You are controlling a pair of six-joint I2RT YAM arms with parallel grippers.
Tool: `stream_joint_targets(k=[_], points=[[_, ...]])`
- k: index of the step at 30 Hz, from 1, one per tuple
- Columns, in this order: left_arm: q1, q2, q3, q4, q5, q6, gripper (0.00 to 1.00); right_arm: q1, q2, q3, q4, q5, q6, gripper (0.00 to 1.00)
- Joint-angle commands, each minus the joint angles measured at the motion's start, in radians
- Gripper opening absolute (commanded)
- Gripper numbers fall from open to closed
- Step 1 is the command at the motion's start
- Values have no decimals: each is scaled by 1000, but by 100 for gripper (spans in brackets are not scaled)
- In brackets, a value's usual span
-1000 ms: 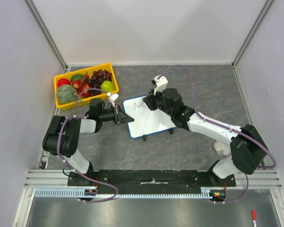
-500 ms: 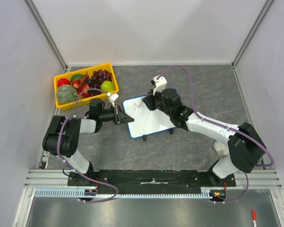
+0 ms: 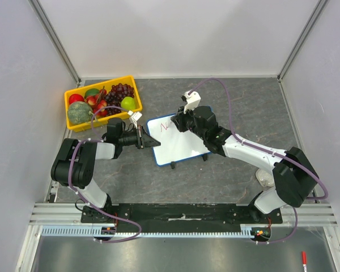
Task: Write a sentence on the whiteboard
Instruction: Write with the whiteboard marker on the whiteboard.
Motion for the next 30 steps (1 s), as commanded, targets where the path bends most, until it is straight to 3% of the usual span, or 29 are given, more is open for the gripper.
stream_joint_targets(k=[1,19,30], points=[[-3,7,10,-35,-63,66,2,-19,-11,5,-21,76,-17,0],[-3,8,11,-38,-63,69,2,-35,-9,58,-33,94,-3,0],[-3,7,13,-38,-62,70,2,-35,10,81,-10,13,19,0]])
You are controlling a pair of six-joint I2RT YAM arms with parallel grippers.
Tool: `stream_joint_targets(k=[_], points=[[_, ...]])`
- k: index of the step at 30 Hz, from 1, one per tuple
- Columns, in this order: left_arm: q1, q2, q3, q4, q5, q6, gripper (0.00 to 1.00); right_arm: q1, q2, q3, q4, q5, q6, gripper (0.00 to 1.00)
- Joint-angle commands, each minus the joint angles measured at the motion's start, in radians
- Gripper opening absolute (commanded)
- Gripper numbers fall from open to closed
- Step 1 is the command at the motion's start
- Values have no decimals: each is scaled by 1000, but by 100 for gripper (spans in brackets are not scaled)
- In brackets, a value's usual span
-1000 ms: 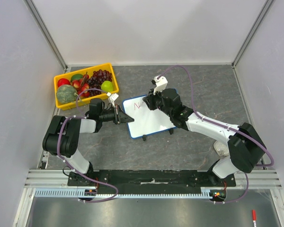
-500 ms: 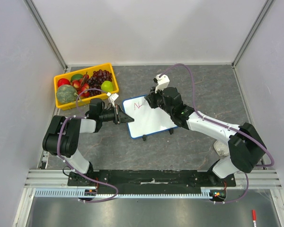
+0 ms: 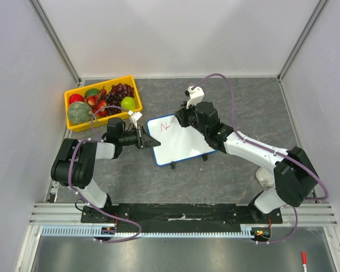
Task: Write a sentence on the whiteboard
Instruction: Write with the whiteboard marker on the whiteboard.
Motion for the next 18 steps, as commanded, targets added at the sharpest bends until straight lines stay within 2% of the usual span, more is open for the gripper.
stream_joint_targets(k=[1,18], points=[[-3,8,9,-32,-64,63,2,-5,12,41,17,-28,9,0],[-3,8,9,-32,-64,66,2,-5,14,-28,-5,-85,15,0]])
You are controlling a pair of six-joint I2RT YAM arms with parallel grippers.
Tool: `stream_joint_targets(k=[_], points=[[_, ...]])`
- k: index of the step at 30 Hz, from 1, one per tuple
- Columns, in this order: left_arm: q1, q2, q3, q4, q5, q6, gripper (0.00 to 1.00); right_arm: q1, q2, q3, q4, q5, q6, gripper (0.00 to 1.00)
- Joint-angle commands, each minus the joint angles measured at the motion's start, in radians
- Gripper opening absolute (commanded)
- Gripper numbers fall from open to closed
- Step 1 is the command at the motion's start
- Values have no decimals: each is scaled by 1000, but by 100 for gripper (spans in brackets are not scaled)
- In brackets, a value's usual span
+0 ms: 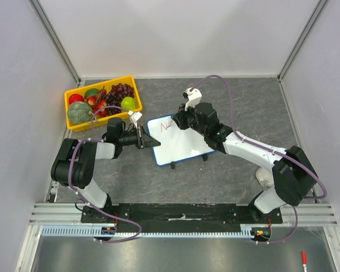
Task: Write a sentence on the whiteboard
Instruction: Write with the whiteboard marker on the whiteboard.
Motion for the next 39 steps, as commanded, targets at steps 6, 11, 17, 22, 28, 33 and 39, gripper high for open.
stream_joint_targets(k=[6,11,17,22,28,33,39], points=[[-3,8,9,-33,-64,63,2,-3,-5,-41,-15,16,-5,0],[-3,8,9,-32,-64,63,2,-3,-18,-44,-20,45,-10,0],[-4,8,9,-32,-64,63,2,-4,-32,-38,-26,74,-18,0],[-3,8,9,-33,-66,64,2,-7,-35,-32,-29,84,-19,0],[-3,8,9,-35,-66,66,2,-9,-42,-14,-31,82,-21,0],[-4,7,12,-36,-67,67,2,-10,-73,3,-28,51,-8,0],[-3,7,11,-36,-67,67,2,-13,-98,22,-26,44,1,0]])
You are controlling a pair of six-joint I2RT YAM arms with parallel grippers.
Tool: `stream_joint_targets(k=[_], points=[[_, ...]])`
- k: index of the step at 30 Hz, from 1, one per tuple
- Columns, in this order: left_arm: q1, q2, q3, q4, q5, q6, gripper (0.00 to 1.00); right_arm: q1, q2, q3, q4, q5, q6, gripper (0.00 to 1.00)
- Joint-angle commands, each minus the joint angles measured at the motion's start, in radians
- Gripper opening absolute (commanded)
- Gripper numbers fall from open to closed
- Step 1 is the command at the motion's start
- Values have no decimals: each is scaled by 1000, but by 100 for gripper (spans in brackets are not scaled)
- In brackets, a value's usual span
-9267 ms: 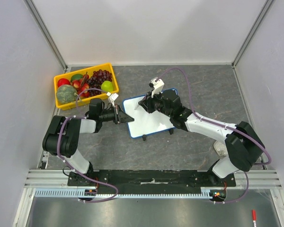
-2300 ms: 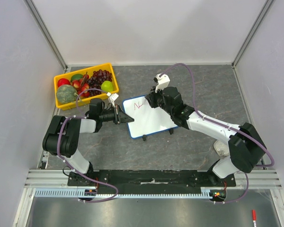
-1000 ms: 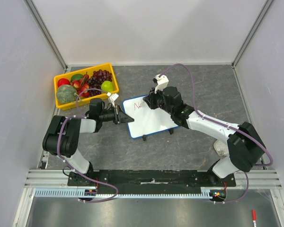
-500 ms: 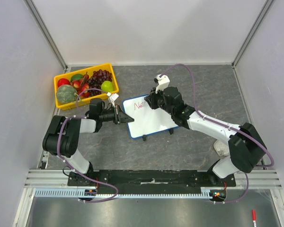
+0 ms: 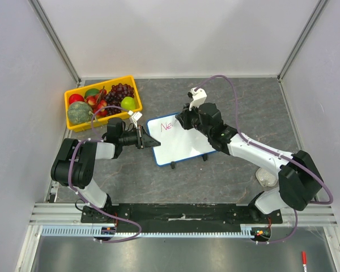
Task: Write a sentence on the whiteboard
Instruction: Write with the whiteboard marker on the whiteboard.
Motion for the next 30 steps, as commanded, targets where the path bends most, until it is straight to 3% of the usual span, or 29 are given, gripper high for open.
stream_joint_targets(k=[1,18,30], points=[[-3,7,12,-33,-66,65,2,-6,-39,51,12,14,-5,0],[-3,8,11,-33,-65,65,2,-24,44,55,26,40,3,0],[-3,8,12,-35,-66,65,2,-28,15,-9,20,34,5,0]])
